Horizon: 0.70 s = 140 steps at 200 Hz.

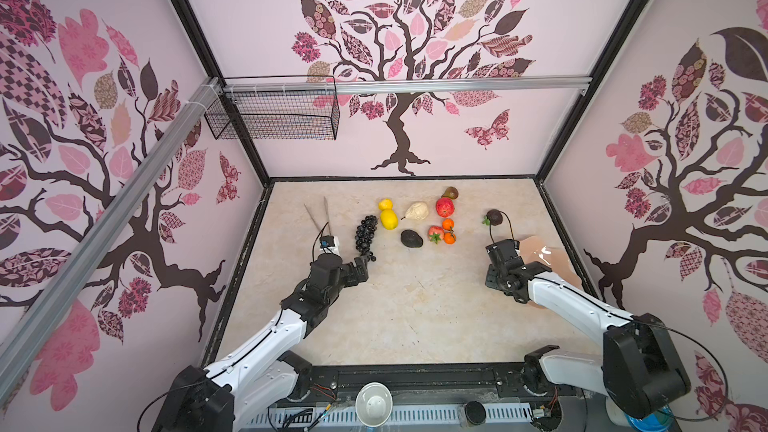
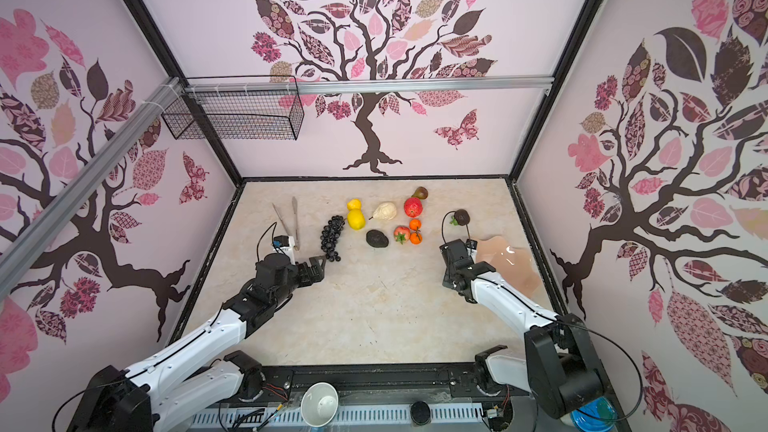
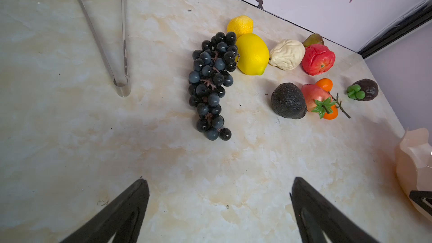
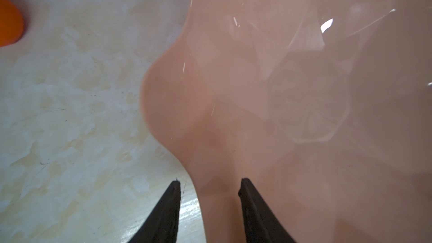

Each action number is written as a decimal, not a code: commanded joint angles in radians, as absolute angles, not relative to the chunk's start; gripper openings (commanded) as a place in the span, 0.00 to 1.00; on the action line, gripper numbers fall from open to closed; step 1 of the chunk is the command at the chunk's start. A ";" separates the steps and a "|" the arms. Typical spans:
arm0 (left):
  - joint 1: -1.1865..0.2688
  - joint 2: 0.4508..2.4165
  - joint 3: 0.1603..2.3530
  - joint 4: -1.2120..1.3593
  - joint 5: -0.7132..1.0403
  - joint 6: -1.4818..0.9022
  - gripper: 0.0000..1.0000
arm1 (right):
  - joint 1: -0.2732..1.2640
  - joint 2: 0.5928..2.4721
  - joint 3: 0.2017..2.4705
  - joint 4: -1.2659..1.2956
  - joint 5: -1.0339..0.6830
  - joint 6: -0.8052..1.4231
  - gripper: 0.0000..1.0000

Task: Place and organize the fake fruits in the fruit bowl
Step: 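Lower the right gripper onto the peach bowl rim while the left hovers, then grasp the peach bowl rim with the right gripper and drag it to table center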

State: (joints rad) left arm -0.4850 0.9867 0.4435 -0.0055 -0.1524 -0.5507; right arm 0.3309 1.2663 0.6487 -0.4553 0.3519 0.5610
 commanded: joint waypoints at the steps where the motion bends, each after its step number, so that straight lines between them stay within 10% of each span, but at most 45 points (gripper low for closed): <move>1: -0.488 0.990 0.437 0.016 -0.148 -0.552 0.98 | 0.333 1.333 0.709 -0.431 0.407 0.568 0.45; 140: -0.489 0.996 0.440 0.016 -0.145 -0.553 0.98 | 0.338 1.461 0.784 -0.407 0.492 0.522 0.14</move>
